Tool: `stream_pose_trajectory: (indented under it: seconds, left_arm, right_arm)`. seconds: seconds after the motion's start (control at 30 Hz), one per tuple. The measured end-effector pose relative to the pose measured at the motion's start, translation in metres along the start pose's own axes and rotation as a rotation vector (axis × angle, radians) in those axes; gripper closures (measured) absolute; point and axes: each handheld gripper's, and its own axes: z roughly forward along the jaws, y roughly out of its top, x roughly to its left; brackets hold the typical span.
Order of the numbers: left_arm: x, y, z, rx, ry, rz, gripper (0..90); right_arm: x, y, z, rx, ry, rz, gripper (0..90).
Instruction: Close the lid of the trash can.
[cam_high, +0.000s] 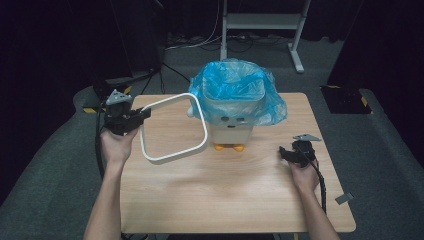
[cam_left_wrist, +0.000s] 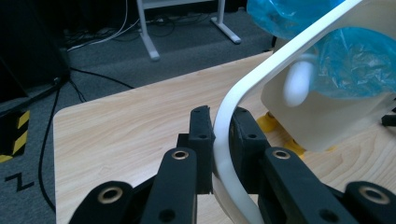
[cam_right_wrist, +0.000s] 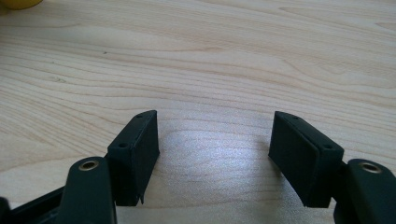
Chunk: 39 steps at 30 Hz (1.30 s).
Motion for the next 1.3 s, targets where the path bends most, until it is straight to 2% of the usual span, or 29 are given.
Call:
stream_pose_trajectory:
  seconds: [0.3, 0.53, 0.7, 0.87, 1.0, 1.3]
  left_arm:
    - [0.003, 0.01, 0.0, -0.009, -0.038, -0.012, 80.3]
    - [0.002, 0.01, 0.003, 0.011, -0.035, -0.001, 80.3]
    - [0.001, 0.014, 0.0, 0.005, -0.038, -0.008, 80.3]
    - [-0.004, 0.02, -0.003, 0.003, -0.03, 0.01, 80.3]
    - [-0.003, 0.025, -0.004, -0.004, -0.043, -0.002, 80.3]
    - [0.001, 0.036, -0.002, 0.008, -0.04, -0.001, 80.4]
  right_arm:
    - [0.0, 0.0, 0.0, 0.002, -0.001, -0.002, 32.8]
    - [0.0, 0.001, 0.001, 0.004, 0.0, 0.007, 32.7]
    - [0.0, 0.001, 0.001, 0.003, 0.001, 0.006, 32.7]
    - [0.0, 0.001, 0.001, 0.003, 0.001, 0.006, 32.7]
    - [0.0, 0.001, 0.001, 0.003, 0.001, 0.006, 32.7]
    - [0.0, 0.001, 0.001, 0.003, 0.001, 0.006, 32.7]
